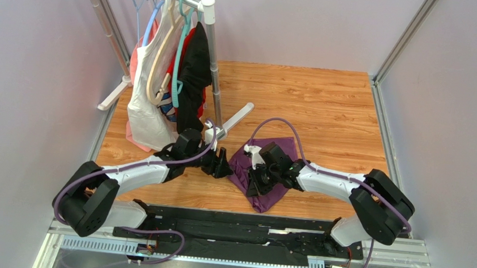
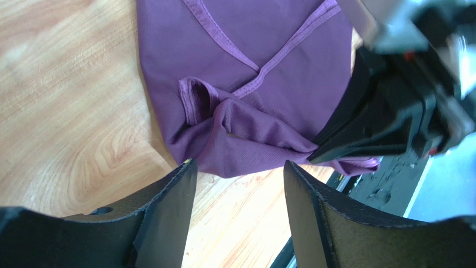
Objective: Fold the napkin, place the utensils inside, and roll it up
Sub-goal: Roll the napkin with the utensil
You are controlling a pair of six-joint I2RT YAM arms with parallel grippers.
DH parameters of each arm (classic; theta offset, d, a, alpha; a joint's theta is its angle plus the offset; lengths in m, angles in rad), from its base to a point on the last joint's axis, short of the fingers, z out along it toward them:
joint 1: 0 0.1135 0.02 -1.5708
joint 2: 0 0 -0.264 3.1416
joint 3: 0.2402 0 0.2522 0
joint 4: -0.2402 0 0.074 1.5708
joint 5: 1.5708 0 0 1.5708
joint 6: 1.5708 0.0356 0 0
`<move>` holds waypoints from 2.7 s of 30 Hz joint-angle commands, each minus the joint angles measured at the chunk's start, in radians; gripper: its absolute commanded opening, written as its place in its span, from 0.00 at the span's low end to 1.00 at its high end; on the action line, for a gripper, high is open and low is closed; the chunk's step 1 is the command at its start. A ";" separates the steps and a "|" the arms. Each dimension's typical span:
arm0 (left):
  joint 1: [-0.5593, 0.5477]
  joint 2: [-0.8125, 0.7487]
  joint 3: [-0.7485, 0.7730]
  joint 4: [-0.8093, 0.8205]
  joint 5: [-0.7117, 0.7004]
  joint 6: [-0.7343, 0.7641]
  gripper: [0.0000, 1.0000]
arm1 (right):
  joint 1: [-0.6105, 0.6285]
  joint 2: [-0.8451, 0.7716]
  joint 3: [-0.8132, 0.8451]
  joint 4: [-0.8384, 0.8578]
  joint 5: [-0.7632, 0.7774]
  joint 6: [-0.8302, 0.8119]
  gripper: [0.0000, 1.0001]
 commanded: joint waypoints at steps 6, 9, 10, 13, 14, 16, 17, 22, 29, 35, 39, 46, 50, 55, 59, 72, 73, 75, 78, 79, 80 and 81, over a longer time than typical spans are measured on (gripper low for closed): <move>0.000 -0.057 -0.061 0.114 -0.044 0.056 0.73 | -0.130 0.102 0.010 0.090 -0.342 -0.034 0.00; 0.000 -0.026 -0.067 0.163 -0.051 0.050 0.77 | -0.152 0.134 0.011 0.112 -0.389 -0.031 0.00; 0.001 -0.008 -0.067 0.175 -0.045 0.042 0.81 | -0.162 0.139 0.010 0.124 -0.400 -0.031 0.00; 0.000 0.027 -0.061 0.206 -0.057 0.043 0.83 | -0.181 0.163 0.008 0.133 -0.432 -0.029 0.00; 0.000 0.035 -0.061 0.229 -0.062 0.046 0.83 | -0.187 0.169 0.010 0.139 -0.449 -0.029 0.00; 0.000 0.078 -0.053 0.244 -0.062 0.053 0.84 | -0.202 0.188 0.008 0.144 -0.462 -0.031 0.00; 0.000 0.098 -0.046 0.244 -0.059 0.053 0.84 | -0.207 0.192 0.008 0.147 -0.472 -0.035 0.00; 0.000 0.185 -0.032 0.315 -0.054 0.022 0.84 | -0.228 0.217 0.010 0.147 -0.494 -0.042 0.00; 0.001 0.239 -0.024 0.372 -0.044 0.005 0.78 | -0.239 0.255 0.027 0.147 -0.523 -0.048 0.00; 0.000 0.268 -0.015 0.367 -0.030 0.007 0.50 | -0.265 0.284 0.042 0.150 -0.544 -0.049 0.00; 0.000 0.290 -0.004 0.359 -0.016 0.010 0.16 | -0.268 0.303 0.057 0.152 -0.551 -0.052 0.00; 0.001 0.297 0.054 0.208 -0.065 0.022 0.00 | -0.288 0.268 0.073 0.107 -0.537 -0.048 0.19; 0.001 0.316 0.109 0.096 -0.076 0.031 0.00 | -0.305 0.179 0.082 0.040 -0.499 -0.046 0.57; 0.007 0.362 0.148 0.028 -0.064 0.042 0.00 | -0.322 -0.019 0.087 -0.075 -0.368 -0.052 0.70; 0.029 0.382 0.166 0.002 -0.042 0.040 0.00 | -0.279 -0.238 0.036 -0.130 -0.049 -0.042 0.70; 0.041 0.441 0.240 -0.099 0.007 0.117 0.00 | 0.368 -0.432 -0.090 -0.189 0.718 0.188 0.70; 0.043 0.443 0.244 -0.107 0.007 0.122 0.00 | 0.394 -0.411 -0.079 -0.193 0.770 0.190 0.70; 0.043 0.443 0.244 -0.110 0.008 0.123 0.00 | 0.457 -0.349 -0.042 -0.212 0.819 0.190 0.70; 0.043 0.443 0.243 -0.104 0.008 0.123 0.00 | 0.505 -0.261 0.010 -0.247 0.890 0.184 0.69; 0.043 0.445 0.240 -0.099 0.010 0.122 0.00 | 0.511 -0.239 0.019 -0.259 0.922 0.188 0.68; 0.043 0.446 0.240 -0.099 0.010 0.123 0.00 | 0.519 -0.216 0.030 -0.272 0.934 0.196 0.66; 0.043 0.445 0.238 -0.098 0.010 0.122 0.00 | 0.520 -0.187 0.042 -0.284 0.940 0.202 0.63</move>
